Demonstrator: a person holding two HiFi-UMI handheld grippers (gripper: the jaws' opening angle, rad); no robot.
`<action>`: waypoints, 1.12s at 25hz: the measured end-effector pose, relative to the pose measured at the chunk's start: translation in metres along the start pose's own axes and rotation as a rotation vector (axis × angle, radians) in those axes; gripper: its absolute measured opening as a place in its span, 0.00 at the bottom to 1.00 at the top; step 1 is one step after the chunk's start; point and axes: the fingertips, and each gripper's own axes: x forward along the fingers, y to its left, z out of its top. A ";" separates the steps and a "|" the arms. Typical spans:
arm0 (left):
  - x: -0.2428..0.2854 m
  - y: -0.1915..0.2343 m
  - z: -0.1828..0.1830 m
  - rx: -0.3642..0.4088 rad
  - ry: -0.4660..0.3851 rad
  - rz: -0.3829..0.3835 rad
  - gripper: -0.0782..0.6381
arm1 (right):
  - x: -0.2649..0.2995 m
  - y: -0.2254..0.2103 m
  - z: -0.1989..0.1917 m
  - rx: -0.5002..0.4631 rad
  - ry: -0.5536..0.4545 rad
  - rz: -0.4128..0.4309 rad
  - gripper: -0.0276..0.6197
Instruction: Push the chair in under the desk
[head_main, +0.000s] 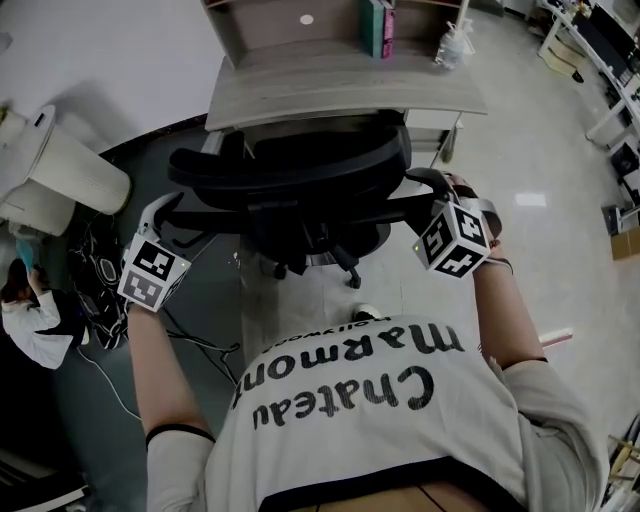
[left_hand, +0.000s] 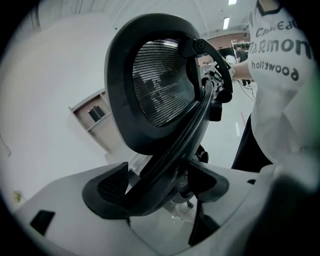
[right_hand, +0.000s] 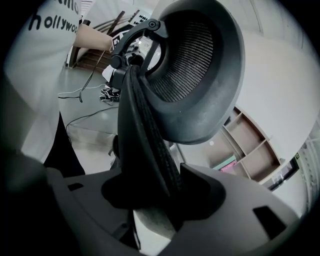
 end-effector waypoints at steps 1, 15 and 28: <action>0.001 0.001 0.000 0.001 0.001 -0.004 0.61 | 0.001 0.001 0.001 0.000 -0.004 0.005 0.39; 0.004 0.006 -0.001 -0.002 0.025 -0.009 0.62 | 0.002 0.002 0.005 0.012 -0.033 0.032 0.41; -0.001 0.007 0.000 0.018 -0.074 0.076 0.62 | -0.095 -0.022 0.042 0.609 -0.540 0.199 0.56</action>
